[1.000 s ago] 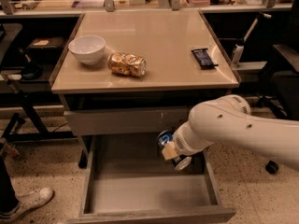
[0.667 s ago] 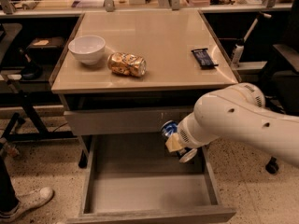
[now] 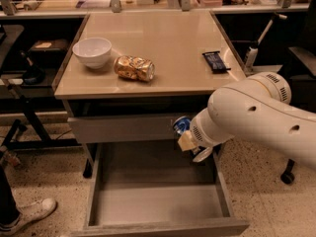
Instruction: Pick pepsi can from middle drawer and place on counter
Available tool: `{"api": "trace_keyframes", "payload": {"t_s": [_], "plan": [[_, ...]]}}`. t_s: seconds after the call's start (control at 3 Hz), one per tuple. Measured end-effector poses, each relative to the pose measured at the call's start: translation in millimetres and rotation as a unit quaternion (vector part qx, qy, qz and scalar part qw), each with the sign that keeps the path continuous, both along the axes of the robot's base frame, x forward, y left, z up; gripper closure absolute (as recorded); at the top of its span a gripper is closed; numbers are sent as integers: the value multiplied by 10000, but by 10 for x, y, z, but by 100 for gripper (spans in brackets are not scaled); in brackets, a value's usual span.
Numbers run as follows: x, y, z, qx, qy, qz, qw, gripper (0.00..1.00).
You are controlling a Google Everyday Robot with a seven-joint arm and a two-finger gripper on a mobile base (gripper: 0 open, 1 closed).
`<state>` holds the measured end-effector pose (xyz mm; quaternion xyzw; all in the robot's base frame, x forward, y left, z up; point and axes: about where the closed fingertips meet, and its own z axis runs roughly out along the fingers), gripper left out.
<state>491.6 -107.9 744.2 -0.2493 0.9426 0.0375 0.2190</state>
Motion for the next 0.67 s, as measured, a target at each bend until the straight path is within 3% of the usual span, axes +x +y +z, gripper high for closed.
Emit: {"api": "trace_keyframes", "payload": {"t_s": [0.33,0.67], "plan": [[78,-30,198,-13,-204,-29,9998,100],[212,-115,694,-102,-634,-68,9979,100]]}}
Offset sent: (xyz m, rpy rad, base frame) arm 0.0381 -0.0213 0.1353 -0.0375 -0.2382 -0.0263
